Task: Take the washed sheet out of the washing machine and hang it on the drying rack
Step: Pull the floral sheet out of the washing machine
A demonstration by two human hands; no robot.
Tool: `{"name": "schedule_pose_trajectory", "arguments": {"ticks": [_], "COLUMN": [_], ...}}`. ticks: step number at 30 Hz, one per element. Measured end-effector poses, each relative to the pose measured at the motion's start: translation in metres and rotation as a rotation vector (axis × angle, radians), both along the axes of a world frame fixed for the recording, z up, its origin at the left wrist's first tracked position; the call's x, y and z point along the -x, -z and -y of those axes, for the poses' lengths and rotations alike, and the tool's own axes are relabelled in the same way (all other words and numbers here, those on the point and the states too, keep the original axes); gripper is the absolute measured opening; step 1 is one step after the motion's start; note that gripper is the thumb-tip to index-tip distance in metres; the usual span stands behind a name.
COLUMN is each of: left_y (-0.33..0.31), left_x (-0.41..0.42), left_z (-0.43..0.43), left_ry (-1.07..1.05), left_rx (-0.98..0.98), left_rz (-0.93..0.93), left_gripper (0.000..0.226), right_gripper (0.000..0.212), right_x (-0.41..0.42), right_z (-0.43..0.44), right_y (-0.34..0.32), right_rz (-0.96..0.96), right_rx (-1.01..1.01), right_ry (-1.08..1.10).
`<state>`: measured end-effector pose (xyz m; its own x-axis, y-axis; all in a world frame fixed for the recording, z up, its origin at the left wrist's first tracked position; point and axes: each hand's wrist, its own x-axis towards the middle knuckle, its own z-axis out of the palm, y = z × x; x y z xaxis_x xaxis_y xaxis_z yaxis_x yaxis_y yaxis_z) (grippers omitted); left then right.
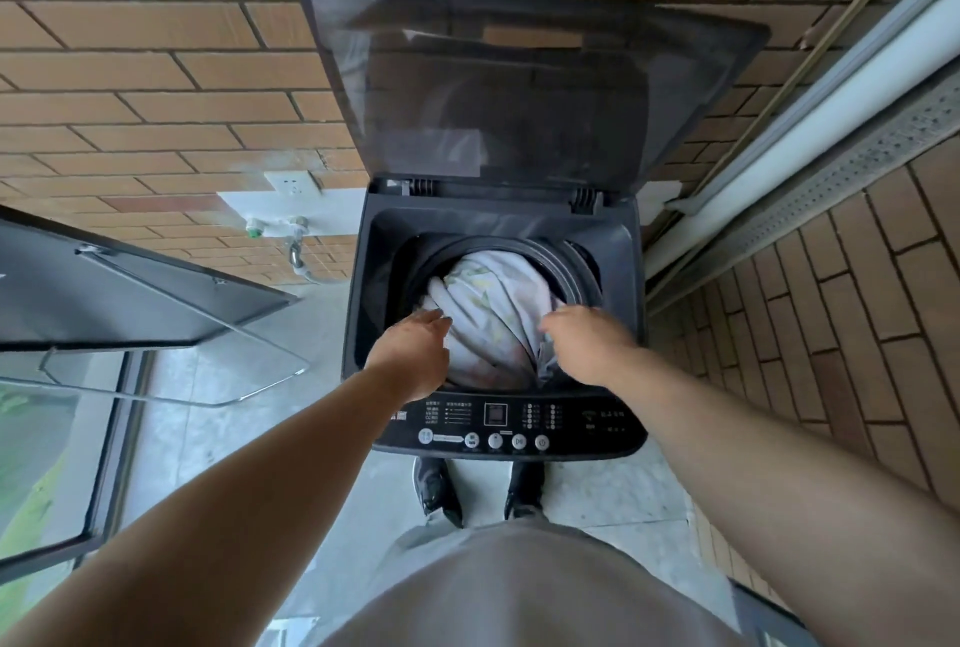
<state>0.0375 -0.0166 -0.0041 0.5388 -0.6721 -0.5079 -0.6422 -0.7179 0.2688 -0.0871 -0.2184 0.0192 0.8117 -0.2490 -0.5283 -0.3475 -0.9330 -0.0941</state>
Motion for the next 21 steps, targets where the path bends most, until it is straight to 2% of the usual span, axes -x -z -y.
{"name": "schedule_pose_trajectory", "arguments": {"ticks": [4, 8, 10, 12, 21], "left_y": [0.036, 0.062, 0.074, 0.084, 0.102], "left_x": [0.007, 0.011, 0.017, 0.019, 0.018], "left_z": [-0.008, -0.017, -0.023, -0.028, -0.031], "left_ry": [-0.026, 0.026, 0.099, 0.108, 0.085], "left_rx": [-0.06, 0.091, 0.162, 0.149, 0.18], "left_rz": [-0.055, 0.056, 0.114, 0.167, 0.226], "left_gripper": [0.049, 0.032, 0.038, 0.042, 0.038], "right_gripper": [0.029, 0.033, 0.032, 0.032, 0.027], "right_x": [0.028, 0.036, 0.036, 0.032, -0.007], "right_z": [-0.006, -0.006, -0.005, -0.001, 0.013], "right_y": [0.035, 0.061, 0.07, 0.081, 0.137], "right_rz": [-0.087, -0.114, -0.115, -0.122, -0.182], "right_rx": [-0.041, -0.087, -0.114, -0.125, -0.168], "right_ry": [0.042, 0.1, 0.131, 0.138, 0.091]}}
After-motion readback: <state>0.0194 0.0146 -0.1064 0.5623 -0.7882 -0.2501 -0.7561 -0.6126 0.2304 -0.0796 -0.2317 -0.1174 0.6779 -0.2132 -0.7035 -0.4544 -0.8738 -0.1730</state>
